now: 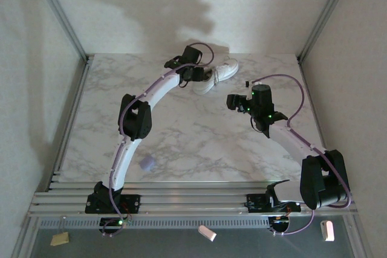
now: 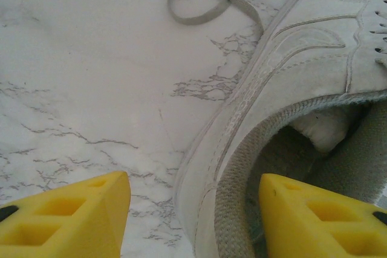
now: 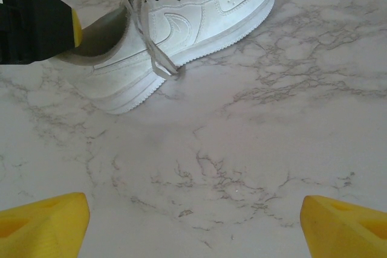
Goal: Tie the shoes
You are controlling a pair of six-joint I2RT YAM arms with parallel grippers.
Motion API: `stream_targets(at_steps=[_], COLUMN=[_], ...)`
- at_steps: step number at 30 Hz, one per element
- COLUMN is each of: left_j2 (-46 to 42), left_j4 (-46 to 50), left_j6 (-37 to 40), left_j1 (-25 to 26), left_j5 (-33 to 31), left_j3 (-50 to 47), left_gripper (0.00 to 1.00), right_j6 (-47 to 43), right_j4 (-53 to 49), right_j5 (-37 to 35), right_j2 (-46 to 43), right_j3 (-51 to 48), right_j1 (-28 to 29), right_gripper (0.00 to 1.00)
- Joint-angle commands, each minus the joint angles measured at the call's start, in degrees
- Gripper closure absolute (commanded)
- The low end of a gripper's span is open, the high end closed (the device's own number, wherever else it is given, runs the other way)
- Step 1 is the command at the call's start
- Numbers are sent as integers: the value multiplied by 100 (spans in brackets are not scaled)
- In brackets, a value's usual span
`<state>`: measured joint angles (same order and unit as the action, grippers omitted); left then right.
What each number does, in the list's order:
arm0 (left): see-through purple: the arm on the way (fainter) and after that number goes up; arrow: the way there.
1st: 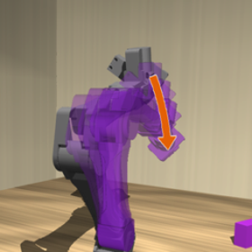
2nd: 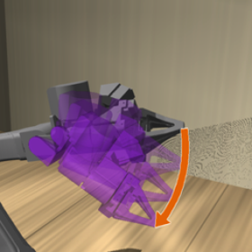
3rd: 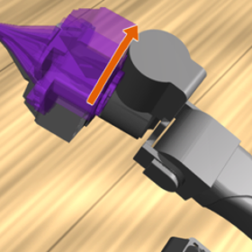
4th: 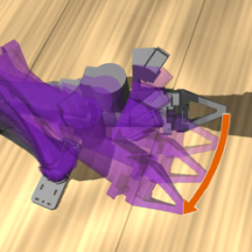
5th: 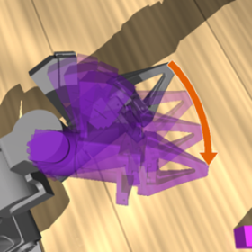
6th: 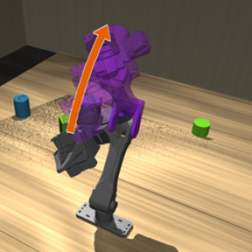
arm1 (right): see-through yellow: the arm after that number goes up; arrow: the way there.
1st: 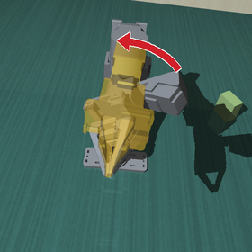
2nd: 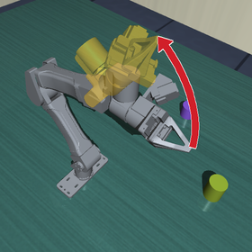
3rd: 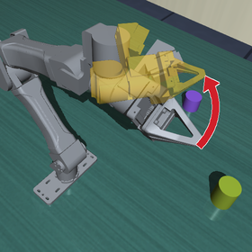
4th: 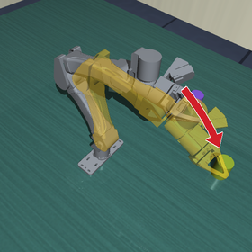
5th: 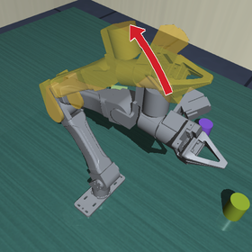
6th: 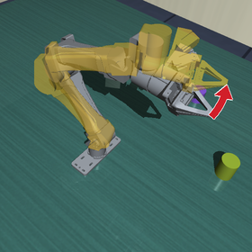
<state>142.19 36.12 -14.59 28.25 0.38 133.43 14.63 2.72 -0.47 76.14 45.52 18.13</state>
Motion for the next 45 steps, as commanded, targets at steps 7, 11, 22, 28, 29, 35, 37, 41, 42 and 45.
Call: stream_targets(at_steps=[7, 11, 22, 28, 29, 35, 37, 41, 42, 45], left_j2=[423, 424, -361, -1737, -2073, -3988, -4440, -4956, -5020, -5199], left_j4=[823, 811, 956, 679, 446, -795, -921, -767, -699, -456], left_j6=[-14, -191, -818, -1365, -1500, -1942, -2048, -2243, -2279, -2394], left_j1=[-21, -4, 64, 418, 445, 462, 457, 454, 453, 449], left_j5=[251, 483, -58, -1040, -1099, -1017, -1025, -1024, -1045, -1119], left_j3=[161, 161, 84, -1584, -2103, -4575, -5009, -5318, -5310, -5103], left_gripper=[60, 75, 100, 100, 100, 100, 100, 100, 100, 100], right_j6=[76, 83, 52, 293, 322, 357, 429, 328, 172, -213], right_j4=[-17, -17, 35, -23, -49, -109, -2, 555, 736, 1000], right_j5=[-146, -191, -170, -41, -41, 324, 712, 1773, 1780, 1376], right_j2=[50, 19, -196, -458, -489, -851, -1029, -1210, -1232, -1222], right_j3=[16, -4, -46, -97, -102, -447, -654, -1110, -1238, -1445], right_j1=[-28, -29, -23, 194, 284, 856, 910, 1068, 1215, 1716], right_gripper=[10, 10, 10, 12, 12, 11, 9, 3, 2, 2])
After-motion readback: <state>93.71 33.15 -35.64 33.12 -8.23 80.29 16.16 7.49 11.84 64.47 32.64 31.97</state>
